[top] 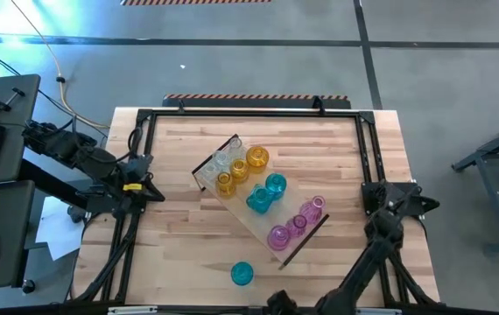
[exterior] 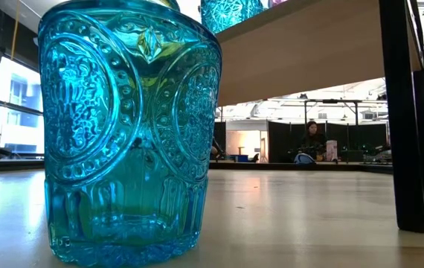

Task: Sort vases onto shelf
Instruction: Put the blue flower vase on the shelf aligned with the other blue flower vases

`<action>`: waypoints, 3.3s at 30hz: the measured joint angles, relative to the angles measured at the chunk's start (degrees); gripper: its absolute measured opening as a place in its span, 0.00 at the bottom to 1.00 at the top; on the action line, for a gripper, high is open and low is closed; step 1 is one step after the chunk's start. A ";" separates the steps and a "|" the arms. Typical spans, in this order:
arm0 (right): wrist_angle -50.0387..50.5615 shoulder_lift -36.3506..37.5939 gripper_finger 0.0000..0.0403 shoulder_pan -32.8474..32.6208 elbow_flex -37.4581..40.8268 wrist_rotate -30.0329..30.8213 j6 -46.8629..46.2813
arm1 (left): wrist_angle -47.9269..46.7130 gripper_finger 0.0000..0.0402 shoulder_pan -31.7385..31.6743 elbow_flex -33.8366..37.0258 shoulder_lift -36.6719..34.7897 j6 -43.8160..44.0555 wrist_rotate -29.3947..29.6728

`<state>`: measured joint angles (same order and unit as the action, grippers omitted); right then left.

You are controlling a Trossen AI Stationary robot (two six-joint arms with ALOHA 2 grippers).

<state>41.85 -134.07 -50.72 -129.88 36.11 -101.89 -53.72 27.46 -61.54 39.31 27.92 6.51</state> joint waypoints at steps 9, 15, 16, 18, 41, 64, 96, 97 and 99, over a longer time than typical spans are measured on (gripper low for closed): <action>5.92 -5.72 0.00 0.48 0.00 1.01 -6.00 | -0.05 0.00 0.00 0.00 0.00 0.99 0.23; 11.79 -7.18 0.00 2.25 0.00 5.93 -5.56 | -0.91 0.00 0.00 0.00 0.00 3.07 0.30; 12.68 -7.39 0.00 2.55 0.00 7.23 -4.99 | -1.32 0.00 0.00 0.00 0.00 3.44 0.32; 13.51 -7.84 0.00 3.05 0.00 9.24 -3.69 | -2.11 0.00 0.00 0.00 0.00 4.14 0.36; 5.70 -9.60 0.00 4.57 0.00 0.39 2.20 | -3.09 0.00 -0.01 0.00 0.00 9.40 1.48; 2.21 -9.56 0.33 6.60 -2.56 6.58 14.67 | -3.35 0.00 -0.02 0.00 0.02 9.46 1.52; 14.46 -9.56 0.45 9.32 -2.43 11.80 15.48 | -3.47 0.00 -0.01 -0.02 0.00 10.45 1.54; 14.48 -9.56 0.45 9.25 -2.43 11.78 15.44 | -3.47 0.00 -0.01 -0.02 0.00 10.45 1.54; 14.50 -9.56 0.45 9.22 -2.41 11.59 15.43 | -3.47 0.00 -0.02 -0.02 0.01 10.45 1.54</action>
<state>56.36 -143.63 -41.50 -132.29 47.69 -86.46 -57.19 27.44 -61.56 39.32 38.37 8.05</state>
